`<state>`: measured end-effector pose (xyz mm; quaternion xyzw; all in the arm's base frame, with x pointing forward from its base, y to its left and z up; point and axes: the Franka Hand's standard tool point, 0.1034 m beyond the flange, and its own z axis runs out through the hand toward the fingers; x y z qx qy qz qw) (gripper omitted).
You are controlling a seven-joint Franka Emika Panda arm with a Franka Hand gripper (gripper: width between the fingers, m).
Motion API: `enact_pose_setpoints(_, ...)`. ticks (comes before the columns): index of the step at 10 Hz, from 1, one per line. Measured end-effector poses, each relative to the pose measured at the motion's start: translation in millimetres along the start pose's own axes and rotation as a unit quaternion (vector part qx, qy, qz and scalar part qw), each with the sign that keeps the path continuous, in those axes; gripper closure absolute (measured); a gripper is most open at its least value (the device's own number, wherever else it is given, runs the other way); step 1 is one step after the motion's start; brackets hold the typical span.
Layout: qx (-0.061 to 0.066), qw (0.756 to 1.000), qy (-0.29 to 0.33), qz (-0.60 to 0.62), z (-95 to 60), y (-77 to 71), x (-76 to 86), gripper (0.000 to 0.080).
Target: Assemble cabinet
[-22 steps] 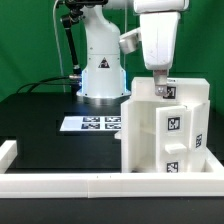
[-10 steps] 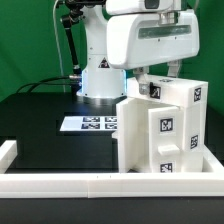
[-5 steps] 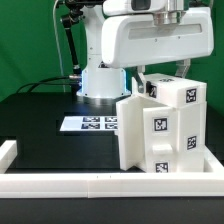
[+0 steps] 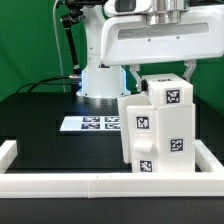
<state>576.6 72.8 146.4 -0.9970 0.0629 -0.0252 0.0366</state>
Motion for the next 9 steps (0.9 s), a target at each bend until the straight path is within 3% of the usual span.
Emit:
enact_pose_setpoints(1,0.0,1.0,0.0,-0.002,0.2,0.3,0.0,0.0239)
enact_pose_setpoints(2,0.0,1.0,-0.001,-0.002,0.7,0.3,-0.2,0.0073)
enact_pose_setpoints(3,0.0,1.0,-0.001,-0.002,0.3,-0.1,-0.4,0.0073)
enact_pose_setpoints(4,0.0,1.0,-0.001,-0.001,-3.5,-2.2,-0.4,0.0016)
enact_pose_setpoints(7,0.003,1.0,-0.019,-0.003,-30.9,-10.4,-0.9,0.0002)
enact_pose_setpoints(9,0.003,1.0,-0.017,-0.002,-33.7,-11.4,0.9,0.0002)
